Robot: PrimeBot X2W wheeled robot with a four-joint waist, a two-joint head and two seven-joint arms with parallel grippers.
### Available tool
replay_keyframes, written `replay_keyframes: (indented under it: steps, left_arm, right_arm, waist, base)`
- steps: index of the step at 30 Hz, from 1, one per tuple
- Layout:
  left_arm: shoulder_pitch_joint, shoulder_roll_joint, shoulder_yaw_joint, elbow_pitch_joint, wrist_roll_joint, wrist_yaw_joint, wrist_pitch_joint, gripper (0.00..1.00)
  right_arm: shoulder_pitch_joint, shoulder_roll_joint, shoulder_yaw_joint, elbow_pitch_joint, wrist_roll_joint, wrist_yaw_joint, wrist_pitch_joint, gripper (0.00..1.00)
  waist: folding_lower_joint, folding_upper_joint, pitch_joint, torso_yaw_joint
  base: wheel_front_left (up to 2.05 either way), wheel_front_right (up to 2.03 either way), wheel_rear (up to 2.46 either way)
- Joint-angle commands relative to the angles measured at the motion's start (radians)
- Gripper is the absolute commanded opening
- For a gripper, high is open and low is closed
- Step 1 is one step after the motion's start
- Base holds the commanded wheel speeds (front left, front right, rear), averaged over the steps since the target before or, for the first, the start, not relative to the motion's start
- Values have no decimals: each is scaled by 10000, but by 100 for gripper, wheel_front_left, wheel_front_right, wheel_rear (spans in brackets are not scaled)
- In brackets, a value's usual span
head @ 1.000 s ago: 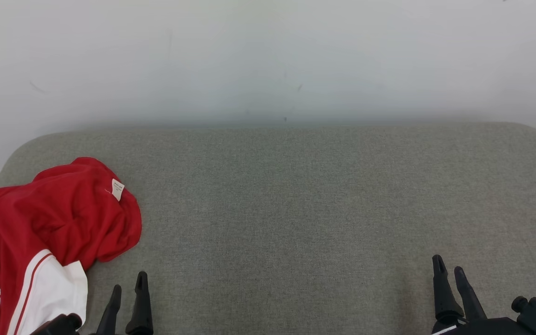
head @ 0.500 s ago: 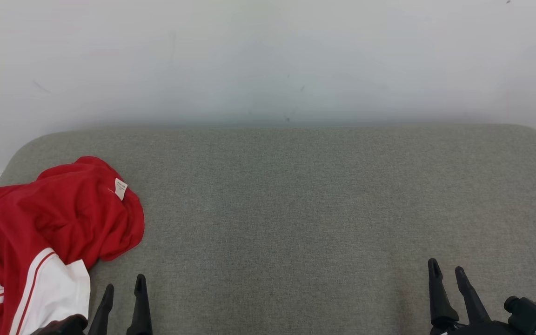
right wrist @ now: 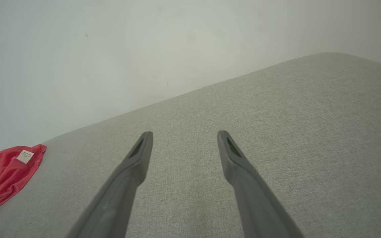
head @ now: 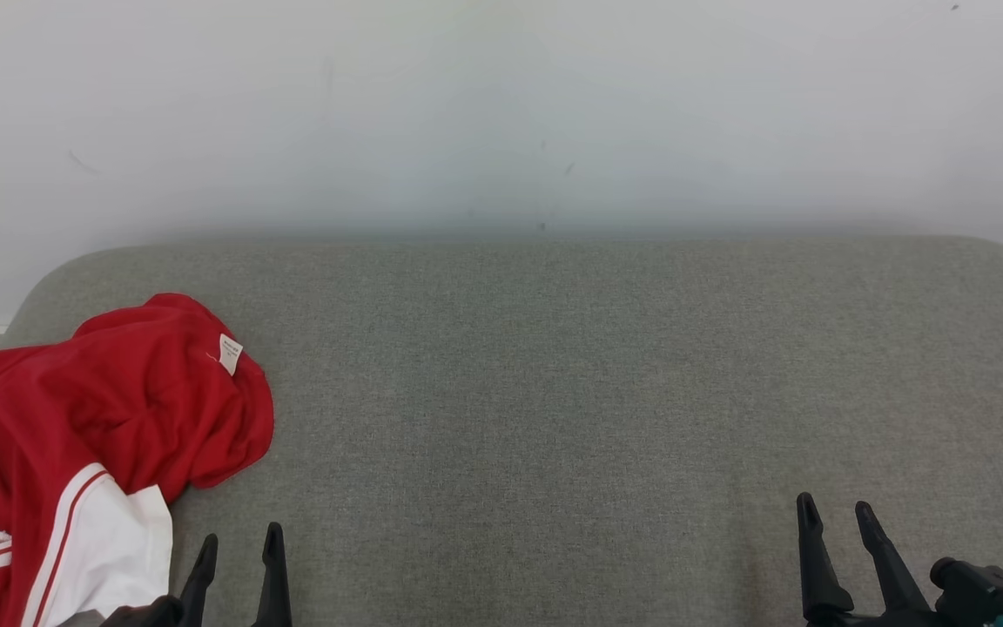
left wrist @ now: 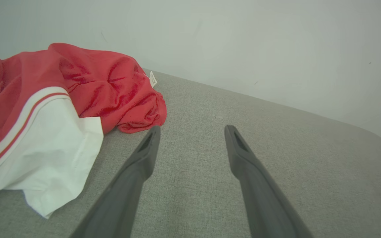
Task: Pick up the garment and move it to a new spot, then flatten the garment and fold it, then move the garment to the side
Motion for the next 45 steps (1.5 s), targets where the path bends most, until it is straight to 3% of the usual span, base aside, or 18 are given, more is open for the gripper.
replay_keyframes:
  steps: [1, 32, 45]
  left_arm:
    - [31, 67, -6, -57, 274, 32, -87, 100]
    - [229, -312, 137, 14, 2091, -62, -706, 100]
    - [195, -472, 184, 412, 2145, -137, -873, 100]
  right_arm:
    - [50, -58, 4, -86, -213, 26, -80, 100]
    - [410, -69, -124, -206, -2840, 33, -536, 100]
    - [544, -65, -60, -100, -3439, 36, -651, 100]
  waist:
    - [1, 0, -4, 1]
    - [1, 0, -152, 89]
    - [1, 0, -290, 67]
  base:
    - [0, 0, 0]
    - [0, 0, 0]
    - [0, 0, 0]
